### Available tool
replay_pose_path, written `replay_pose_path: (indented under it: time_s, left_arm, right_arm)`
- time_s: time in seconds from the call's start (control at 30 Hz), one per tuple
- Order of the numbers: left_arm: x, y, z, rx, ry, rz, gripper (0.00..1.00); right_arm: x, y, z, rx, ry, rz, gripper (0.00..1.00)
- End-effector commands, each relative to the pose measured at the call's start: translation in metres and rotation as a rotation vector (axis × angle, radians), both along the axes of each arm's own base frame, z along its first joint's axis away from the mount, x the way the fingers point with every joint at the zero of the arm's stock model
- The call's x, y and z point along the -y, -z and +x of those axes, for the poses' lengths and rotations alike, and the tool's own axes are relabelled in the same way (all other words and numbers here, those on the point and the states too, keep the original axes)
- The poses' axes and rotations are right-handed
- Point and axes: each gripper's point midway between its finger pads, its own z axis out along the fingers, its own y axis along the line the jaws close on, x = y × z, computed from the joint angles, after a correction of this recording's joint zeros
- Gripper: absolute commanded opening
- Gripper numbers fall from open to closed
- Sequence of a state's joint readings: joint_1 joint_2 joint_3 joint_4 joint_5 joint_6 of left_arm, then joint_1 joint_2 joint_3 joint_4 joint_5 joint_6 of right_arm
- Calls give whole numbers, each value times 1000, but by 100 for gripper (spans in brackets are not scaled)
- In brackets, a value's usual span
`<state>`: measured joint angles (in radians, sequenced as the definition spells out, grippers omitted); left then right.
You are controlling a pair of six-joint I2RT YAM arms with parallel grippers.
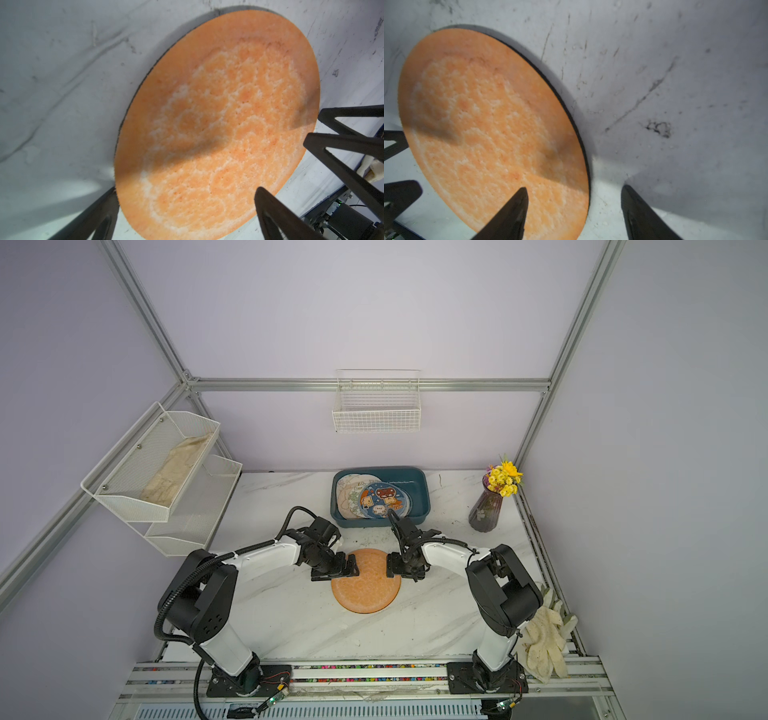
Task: Put the coasters into the storage box
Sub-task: Pick up the coaster from the center of the board.
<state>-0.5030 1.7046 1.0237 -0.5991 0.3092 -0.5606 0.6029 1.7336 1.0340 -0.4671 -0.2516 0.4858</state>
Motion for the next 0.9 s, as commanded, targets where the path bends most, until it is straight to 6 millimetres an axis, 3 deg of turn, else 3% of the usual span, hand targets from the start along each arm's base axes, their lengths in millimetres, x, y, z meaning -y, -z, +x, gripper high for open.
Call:
replay_pose_path:
  time_s: [0.0,0.33,0.87]
  left_arm:
    - [-2,24,-21,-104,28,40,100]
    - [1,25,-23,-111,34,39,99]
    - [4,28,-21,-123,40,35,98]
  right_arm:
    - [1,23,-10,-50,-13,-23,73]
    - [-12,39,-28,-115,-62,-16,72]
    - [-27,55,-41,-176,-107,4,73]
